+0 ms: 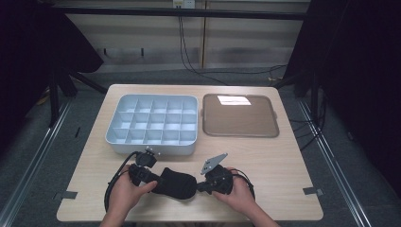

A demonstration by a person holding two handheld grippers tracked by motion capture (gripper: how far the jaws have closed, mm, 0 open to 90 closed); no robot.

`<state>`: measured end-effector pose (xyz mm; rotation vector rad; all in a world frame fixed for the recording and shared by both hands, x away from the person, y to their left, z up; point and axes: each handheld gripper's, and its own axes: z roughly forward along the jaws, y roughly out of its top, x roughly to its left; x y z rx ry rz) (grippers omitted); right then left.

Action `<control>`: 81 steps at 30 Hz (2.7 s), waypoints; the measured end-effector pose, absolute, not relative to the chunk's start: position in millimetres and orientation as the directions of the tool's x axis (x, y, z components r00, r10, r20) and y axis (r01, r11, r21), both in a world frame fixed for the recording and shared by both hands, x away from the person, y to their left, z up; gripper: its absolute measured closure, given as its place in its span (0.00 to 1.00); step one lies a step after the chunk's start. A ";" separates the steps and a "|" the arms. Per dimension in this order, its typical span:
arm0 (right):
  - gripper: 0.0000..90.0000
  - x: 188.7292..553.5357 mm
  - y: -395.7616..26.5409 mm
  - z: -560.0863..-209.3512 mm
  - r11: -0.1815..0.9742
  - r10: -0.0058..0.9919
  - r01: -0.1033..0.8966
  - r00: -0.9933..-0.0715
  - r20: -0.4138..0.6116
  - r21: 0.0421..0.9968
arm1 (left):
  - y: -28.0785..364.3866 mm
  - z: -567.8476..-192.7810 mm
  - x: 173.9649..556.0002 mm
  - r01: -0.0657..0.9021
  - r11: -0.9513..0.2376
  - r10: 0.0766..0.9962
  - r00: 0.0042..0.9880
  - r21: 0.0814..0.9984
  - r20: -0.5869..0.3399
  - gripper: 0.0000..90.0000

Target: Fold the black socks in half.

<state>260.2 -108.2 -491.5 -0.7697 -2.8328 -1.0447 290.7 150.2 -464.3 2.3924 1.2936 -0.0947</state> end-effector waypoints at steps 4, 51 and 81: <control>0.98 260.0 -108.9 -490.9 0.656 0.443 0.455 -0.878 0.182 0.601 | 149.8 -465.7 289.8 0.819 -0.477 0.788 0.560 0.321 -0.257 0.61; 0.98 273.9 -57.4 -461.5 0.671 0.387 0.396 -0.908 0.159 0.627 | 148.2 -467.0 288.2 0.839 -0.459 0.802 0.533 0.290 -0.270 0.84; 0.99 268.7 -62.2 -479.9 0.693 0.391 0.403 -0.907 0.158 0.598 | 148.1 -455.1 287.0 0.830 -0.473 0.790 0.548 0.294 -0.276 0.90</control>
